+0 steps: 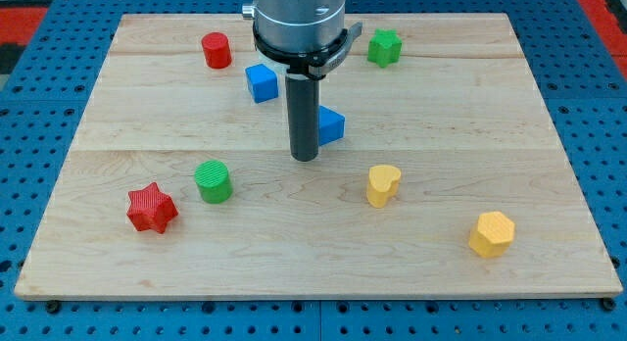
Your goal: Slide the yellow hexagon a bit down
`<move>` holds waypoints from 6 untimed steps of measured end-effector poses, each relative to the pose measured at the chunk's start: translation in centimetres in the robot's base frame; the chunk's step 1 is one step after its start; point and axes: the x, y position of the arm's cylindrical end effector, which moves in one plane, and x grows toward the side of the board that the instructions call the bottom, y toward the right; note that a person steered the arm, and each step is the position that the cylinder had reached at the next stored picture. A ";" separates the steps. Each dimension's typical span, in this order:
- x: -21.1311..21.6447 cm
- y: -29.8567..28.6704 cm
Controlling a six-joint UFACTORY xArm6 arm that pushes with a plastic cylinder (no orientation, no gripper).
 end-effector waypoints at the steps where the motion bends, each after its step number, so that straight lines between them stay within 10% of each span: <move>1: 0.0 0.1; 4: -1.1 15.9; 6: 10.1 20.3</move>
